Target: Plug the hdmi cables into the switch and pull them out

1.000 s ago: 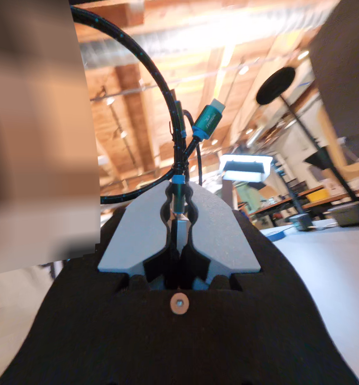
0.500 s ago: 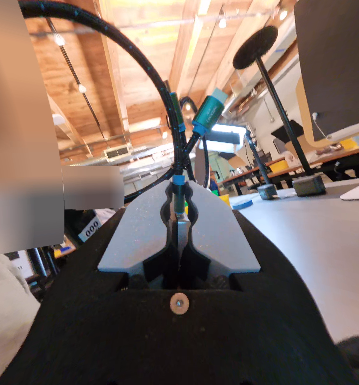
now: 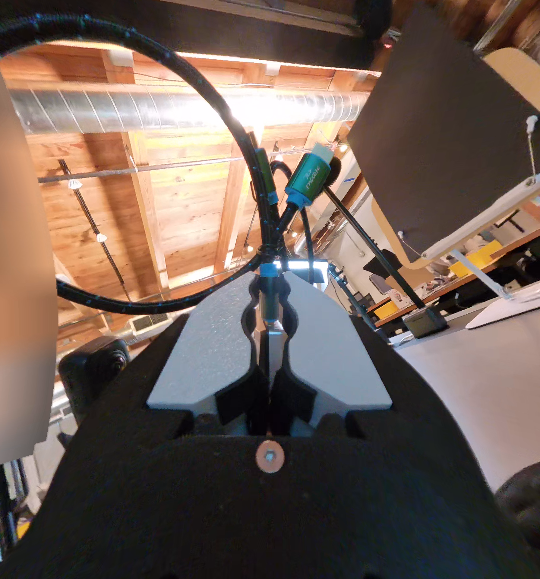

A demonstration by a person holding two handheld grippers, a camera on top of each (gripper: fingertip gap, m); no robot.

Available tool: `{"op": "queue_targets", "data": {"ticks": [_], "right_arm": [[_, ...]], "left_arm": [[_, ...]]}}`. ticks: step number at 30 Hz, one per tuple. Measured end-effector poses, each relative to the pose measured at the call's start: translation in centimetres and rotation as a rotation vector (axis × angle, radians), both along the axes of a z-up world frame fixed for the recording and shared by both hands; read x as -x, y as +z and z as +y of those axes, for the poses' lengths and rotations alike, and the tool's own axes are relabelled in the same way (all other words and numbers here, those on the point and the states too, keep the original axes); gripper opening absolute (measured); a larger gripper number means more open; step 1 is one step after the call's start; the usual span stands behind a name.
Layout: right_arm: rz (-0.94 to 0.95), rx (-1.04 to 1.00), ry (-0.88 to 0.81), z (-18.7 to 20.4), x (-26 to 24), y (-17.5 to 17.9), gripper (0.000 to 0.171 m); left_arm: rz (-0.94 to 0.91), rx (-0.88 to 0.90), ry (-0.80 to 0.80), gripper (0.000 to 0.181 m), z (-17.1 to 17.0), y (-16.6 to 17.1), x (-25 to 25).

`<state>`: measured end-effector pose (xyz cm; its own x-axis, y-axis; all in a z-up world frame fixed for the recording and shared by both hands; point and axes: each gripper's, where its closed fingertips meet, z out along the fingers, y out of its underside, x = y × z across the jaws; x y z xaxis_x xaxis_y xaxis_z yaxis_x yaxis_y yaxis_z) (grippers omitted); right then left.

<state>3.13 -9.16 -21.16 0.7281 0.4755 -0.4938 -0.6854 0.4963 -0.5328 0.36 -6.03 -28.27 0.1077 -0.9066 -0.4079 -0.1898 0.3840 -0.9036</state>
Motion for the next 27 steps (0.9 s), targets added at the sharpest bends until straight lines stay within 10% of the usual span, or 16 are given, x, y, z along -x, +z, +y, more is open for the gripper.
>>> {"op": "queue_targets", "data": {"ticks": [6,27], "right_arm": [[-0.173,0.008,-0.081,-0.3,2.3,0.9,0.011],[-0.335,0.116,0.061,0.3,2.1,0.4,0.008]], "left_arm": [[-0.027,-0.103,0.099,0.044,1.5,0.4,0.7],[-0.044,-0.112,-0.02,0.03,2.3,-0.2,1.1]]}}
